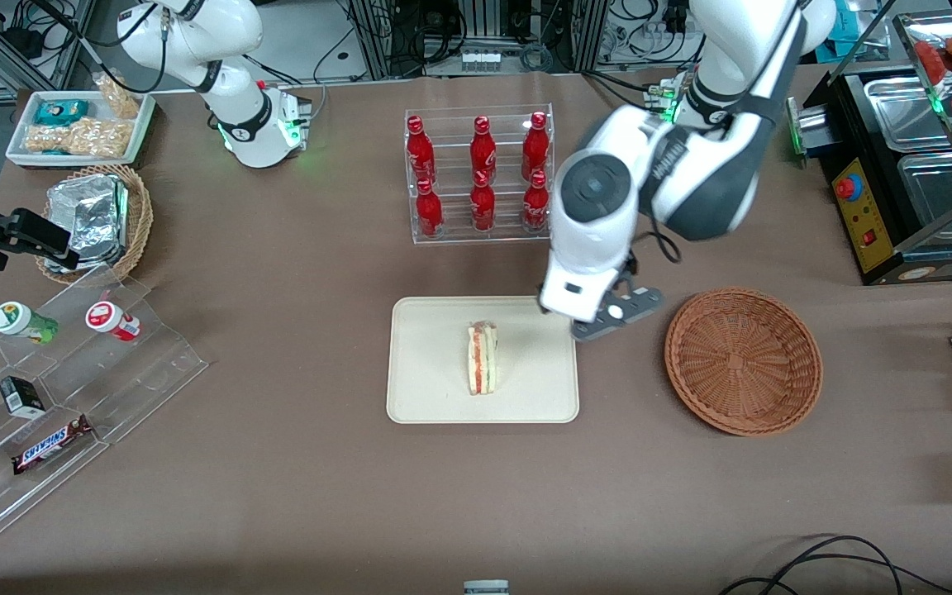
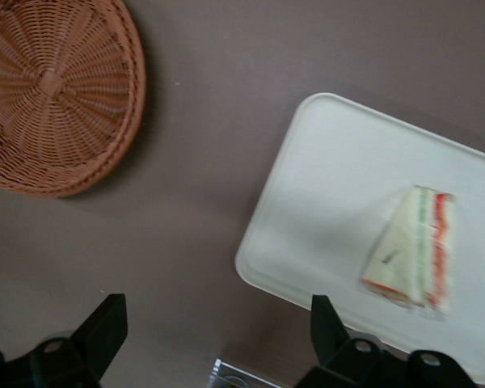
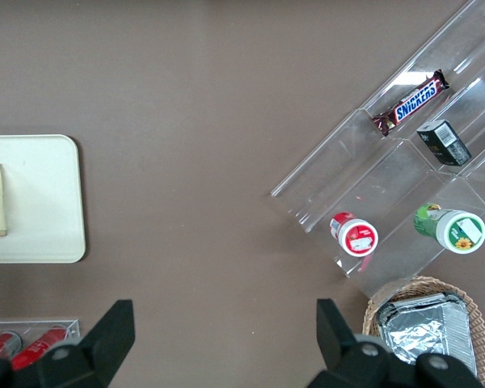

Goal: Place sandwich from basket to tray

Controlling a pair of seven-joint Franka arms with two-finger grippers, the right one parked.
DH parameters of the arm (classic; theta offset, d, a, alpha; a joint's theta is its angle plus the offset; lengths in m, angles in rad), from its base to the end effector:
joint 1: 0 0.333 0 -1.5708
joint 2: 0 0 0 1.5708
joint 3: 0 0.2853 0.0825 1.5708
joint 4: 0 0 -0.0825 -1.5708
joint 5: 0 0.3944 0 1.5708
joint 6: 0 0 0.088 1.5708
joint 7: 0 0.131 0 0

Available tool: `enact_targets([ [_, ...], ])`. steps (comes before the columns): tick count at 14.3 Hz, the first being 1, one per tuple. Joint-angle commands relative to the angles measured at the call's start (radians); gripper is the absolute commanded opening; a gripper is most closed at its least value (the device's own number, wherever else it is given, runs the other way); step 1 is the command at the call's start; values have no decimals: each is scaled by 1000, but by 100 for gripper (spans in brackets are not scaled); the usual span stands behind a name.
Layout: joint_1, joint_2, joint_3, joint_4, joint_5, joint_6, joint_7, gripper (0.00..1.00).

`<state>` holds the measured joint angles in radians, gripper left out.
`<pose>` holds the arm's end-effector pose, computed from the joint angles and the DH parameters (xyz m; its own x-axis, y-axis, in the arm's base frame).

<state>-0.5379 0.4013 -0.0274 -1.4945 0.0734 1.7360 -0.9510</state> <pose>0.5574 -0.3414 0.3726 0.9304 0.3639 -0.0446 0.3525 -0.9214 -0.1638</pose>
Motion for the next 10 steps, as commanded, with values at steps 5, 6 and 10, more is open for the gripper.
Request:
enact_targets([
  [5, 231, -270, -6, -307, 0, 8, 323, 100],
  [6, 252, -310, -6, -349, 0, 10, 362, 100],
  [10, 335, -439, -6, -418, -3, -55, 558, 100],
])
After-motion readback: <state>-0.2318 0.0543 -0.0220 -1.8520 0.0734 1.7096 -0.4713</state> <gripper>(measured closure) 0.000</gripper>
